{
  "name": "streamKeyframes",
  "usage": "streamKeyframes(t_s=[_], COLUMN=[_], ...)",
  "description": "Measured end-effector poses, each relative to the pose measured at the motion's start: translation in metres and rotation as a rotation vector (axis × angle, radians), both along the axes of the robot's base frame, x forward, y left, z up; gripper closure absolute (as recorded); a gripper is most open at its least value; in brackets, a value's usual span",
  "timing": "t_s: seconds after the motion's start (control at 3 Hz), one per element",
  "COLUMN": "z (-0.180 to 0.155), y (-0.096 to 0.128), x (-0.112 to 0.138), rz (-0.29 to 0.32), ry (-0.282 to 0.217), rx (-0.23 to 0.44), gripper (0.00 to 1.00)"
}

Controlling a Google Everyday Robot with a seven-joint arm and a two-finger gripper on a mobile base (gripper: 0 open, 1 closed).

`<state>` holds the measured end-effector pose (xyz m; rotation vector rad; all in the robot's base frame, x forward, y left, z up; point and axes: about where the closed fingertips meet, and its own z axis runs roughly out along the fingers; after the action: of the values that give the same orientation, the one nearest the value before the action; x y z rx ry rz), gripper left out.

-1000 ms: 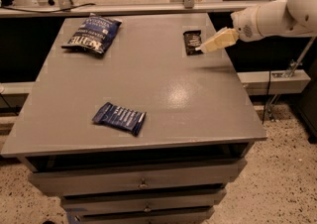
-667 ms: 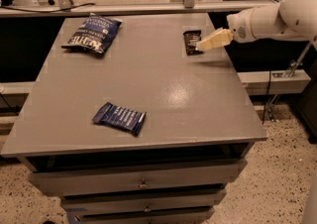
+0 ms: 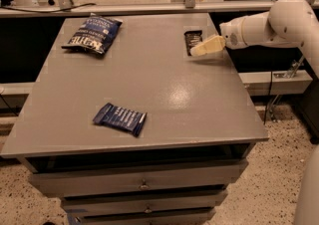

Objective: Move rxbar chocolate near blue chip bag

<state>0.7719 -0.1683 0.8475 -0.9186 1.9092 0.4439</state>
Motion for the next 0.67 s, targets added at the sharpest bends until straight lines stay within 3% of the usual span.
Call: streamKeyframes(t_s=[0.67], z=[-0.0149], y=[0.0132], x=[0.0014], rz=[0.012], ry=[0.043], rx=[0.008], gripper=[0.41])
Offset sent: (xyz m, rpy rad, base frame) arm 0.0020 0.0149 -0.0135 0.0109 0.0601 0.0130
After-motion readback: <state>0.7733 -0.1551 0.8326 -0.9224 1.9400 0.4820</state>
